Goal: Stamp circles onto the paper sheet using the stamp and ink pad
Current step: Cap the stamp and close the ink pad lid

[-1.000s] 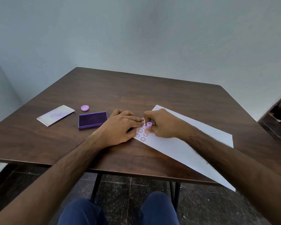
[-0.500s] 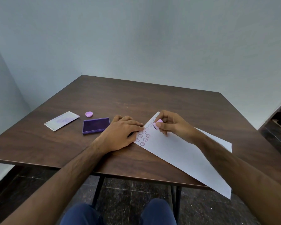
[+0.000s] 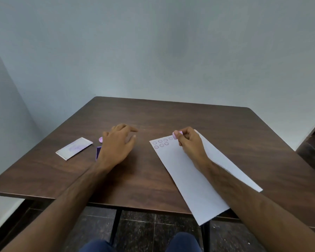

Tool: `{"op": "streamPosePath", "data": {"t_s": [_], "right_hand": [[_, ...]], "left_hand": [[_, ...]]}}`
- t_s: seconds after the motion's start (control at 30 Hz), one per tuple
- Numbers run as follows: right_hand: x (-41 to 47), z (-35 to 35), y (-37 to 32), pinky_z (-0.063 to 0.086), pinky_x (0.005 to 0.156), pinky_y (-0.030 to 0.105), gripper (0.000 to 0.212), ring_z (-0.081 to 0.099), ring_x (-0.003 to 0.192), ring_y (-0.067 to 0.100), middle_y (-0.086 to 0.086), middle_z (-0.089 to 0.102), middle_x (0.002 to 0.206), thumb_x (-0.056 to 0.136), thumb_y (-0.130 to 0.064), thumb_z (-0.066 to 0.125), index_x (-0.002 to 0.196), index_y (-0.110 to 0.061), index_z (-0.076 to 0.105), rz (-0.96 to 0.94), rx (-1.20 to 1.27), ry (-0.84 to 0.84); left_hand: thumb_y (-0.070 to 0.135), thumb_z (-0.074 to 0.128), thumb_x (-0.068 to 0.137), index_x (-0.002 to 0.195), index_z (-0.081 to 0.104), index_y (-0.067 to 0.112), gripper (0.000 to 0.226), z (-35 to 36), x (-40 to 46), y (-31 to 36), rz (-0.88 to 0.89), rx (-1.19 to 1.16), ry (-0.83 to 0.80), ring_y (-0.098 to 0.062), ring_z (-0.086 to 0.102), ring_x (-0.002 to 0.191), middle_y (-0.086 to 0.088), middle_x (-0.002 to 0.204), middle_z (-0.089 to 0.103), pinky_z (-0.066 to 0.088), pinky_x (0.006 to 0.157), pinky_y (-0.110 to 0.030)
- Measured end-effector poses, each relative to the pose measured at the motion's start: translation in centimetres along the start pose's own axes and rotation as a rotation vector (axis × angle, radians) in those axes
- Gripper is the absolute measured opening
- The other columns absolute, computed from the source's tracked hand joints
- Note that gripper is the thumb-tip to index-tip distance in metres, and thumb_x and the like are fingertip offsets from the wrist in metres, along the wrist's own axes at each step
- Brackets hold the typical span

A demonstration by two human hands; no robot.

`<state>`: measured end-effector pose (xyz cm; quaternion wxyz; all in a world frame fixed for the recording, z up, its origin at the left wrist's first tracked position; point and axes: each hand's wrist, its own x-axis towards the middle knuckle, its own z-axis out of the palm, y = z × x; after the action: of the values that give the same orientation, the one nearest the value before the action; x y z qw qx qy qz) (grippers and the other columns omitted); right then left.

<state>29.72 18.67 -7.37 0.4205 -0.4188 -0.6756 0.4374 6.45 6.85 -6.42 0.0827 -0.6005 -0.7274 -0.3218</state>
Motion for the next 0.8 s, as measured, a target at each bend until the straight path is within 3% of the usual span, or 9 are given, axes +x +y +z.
{"op": "streamPosePath", "data": {"t_s": [0.17,0.3,0.53,0.7,0.8], "right_hand": [[1.3,1.7,-0.5,0.046,0.066,0.018,0.026,0.062,0.08,0.012,-0.003,0.067,0.087,0.098,-0.036,0.059,0.105,-0.012,0.06,0.092,0.021,0.205],[1.7,3.0,-1.1,0.047,0.062,0.018,0.02,0.062,0.076,0.008,-0.003,0.066,0.091,0.099,-0.037,0.056,0.104,-0.018,0.054,0.152,0.03,0.285],[1.6,3.3,-1.5,0.052,0.069,0.024,0.021,0.064,0.081,0.01,-0.002,0.068,0.096,0.099,-0.039,0.056,0.105,-0.019,0.054,0.141,0.0,0.274],[1.3,3.6,-2.7,0.045,0.065,0.019,0.021,0.061,0.081,0.01,-0.001,0.066,0.092,0.098,-0.035,0.059,0.106,-0.015,0.058,0.062,0.051,0.198],[1.1,4.4,-3.6,0.046,0.065,0.02,0.022,0.059,0.076,0.012,-0.001,0.066,0.087,0.097,-0.034,0.061,0.102,-0.013,0.063,0.062,0.116,0.069]], "left_hand": [[0.03,0.052,0.096,0.121,0.062,0.033,0.026,-2.8,1.5,-5.6,-0.186,0.163,-0.061,-0.023,0.055,0.118,-0.002,0.132,0.057,0.031,0.102,-0.054],[0.03,0.054,0.096,0.134,0.055,0.03,0.039,-4.0,2.1,-8.1,-0.308,0.295,-0.265,-0.024,0.048,0.13,-0.004,0.143,0.051,0.027,0.108,-0.056],[0.038,0.046,0.098,0.135,0.056,0.029,0.039,-5.2,2.0,-8.4,-0.214,0.341,-0.421,-0.018,0.048,0.126,0.001,0.135,0.054,0.027,0.104,-0.05],[0.043,0.052,0.098,0.116,0.066,0.037,0.024,-5.2,2.1,-8.9,-0.147,0.285,-0.398,-0.012,0.052,0.11,0.007,0.112,0.056,0.026,0.089,-0.041],[0.041,0.057,0.095,0.105,0.067,0.037,0.014,-5.3,2.3,-9.0,-0.139,0.245,-0.351,-0.008,0.057,0.1,0.009,0.108,0.059,0.026,0.088,-0.039]]}}
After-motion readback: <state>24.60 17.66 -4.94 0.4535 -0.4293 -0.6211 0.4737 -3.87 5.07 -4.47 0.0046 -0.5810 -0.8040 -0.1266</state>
